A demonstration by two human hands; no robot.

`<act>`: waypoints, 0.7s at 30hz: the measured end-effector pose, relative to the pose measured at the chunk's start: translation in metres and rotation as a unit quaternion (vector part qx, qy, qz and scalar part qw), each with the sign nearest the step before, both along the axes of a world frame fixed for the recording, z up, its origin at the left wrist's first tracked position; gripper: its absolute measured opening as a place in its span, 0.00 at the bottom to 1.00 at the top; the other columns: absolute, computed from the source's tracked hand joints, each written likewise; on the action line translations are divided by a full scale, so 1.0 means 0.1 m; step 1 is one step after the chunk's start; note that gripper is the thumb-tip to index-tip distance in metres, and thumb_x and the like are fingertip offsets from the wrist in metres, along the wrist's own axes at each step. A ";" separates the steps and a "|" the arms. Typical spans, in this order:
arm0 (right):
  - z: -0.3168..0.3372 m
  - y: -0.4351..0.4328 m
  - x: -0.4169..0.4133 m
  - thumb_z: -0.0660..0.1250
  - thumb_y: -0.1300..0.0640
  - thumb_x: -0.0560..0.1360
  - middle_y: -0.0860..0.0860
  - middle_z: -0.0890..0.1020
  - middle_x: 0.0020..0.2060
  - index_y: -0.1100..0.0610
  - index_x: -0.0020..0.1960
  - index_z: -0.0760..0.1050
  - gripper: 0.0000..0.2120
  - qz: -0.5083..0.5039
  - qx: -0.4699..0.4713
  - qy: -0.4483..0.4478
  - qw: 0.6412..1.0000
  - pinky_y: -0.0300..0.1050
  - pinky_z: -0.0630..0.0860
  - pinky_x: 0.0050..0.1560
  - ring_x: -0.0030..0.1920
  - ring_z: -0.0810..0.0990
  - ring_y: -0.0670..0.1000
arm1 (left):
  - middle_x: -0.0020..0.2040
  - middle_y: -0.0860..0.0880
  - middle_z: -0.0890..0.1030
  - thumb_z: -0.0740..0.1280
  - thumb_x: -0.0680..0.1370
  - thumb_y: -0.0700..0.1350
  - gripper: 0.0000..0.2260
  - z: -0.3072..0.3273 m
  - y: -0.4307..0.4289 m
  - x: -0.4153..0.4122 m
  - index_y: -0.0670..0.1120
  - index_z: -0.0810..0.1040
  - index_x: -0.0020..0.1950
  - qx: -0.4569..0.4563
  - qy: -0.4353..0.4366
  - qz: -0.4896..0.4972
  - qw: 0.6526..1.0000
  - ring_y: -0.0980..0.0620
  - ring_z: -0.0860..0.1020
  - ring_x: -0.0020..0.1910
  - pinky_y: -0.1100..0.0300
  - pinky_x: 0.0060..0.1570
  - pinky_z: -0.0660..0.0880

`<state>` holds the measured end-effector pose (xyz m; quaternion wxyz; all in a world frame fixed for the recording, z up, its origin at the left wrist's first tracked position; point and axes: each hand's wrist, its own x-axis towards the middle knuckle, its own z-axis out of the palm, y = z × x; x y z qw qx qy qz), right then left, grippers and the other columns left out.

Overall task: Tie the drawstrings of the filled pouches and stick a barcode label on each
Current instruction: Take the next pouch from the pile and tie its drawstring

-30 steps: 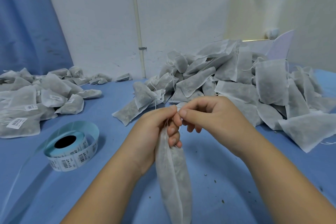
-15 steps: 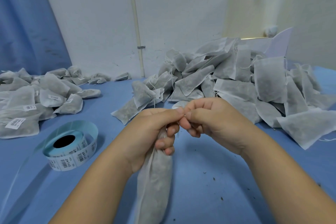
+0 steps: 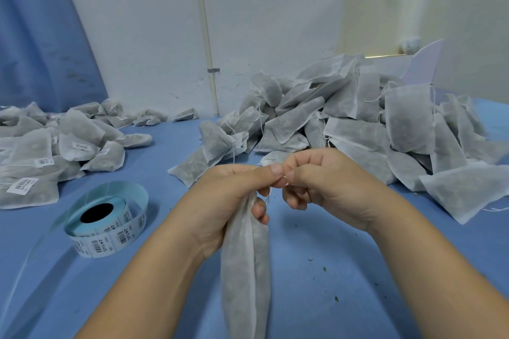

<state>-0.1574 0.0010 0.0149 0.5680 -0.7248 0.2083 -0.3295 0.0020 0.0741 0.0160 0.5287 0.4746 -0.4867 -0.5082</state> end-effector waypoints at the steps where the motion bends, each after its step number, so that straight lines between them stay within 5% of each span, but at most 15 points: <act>1: 0.00 0.00 0.00 0.64 0.60 0.68 0.48 0.71 0.24 0.52 0.30 0.80 0.11 0.000 0.000 0.000 1.000 0.38 0.71 0.30 0.28 0.75 0.47 | 0.33 0.52 0.77 0.77 0.65 0.50 0.10 -0.01 0.00 0.00 0.44 0.86 0.37 -0.001 -0.001 0.006 1.000 0.54 0.69 0.23 0.59 0.30 0.75; 11: -0.03 -0.05 -0.03 0.64 0.59 0.67 0.47 0.71 0.23 0.51 0.28 0.76 0.10 -0.014 -0.005 0.022 1.000 0.38 0.71 0.30 0.28 0.76 0.48 | 0.27 0.48 0.77 0.75 0.58 0.65 0.19 -0.04 0.01 -0.04 0.50 0.84 0.34 -0.036 -0.115 0.096 0.988 0.49 0.72 0.29 0.49 0.43 0.70; 21: 0.00 -0.06 -0.07 0.63 0.59 0.66 0.48 0.73 0.23 0.52 0.29 0.78 0.09 -0.041 -0.014 0.040 0.998 0.38 0.71 0.30 0.28 0.76 0.48 | 0.34 0.51 0.78 0.71 0.70 0.50 0.07 -0.03 -0.01 0.03 0.48 0.86 0.39 -0.037 -0.064 0.001 0.997 0.51 0.78 0.31 0.54 0.43 0.73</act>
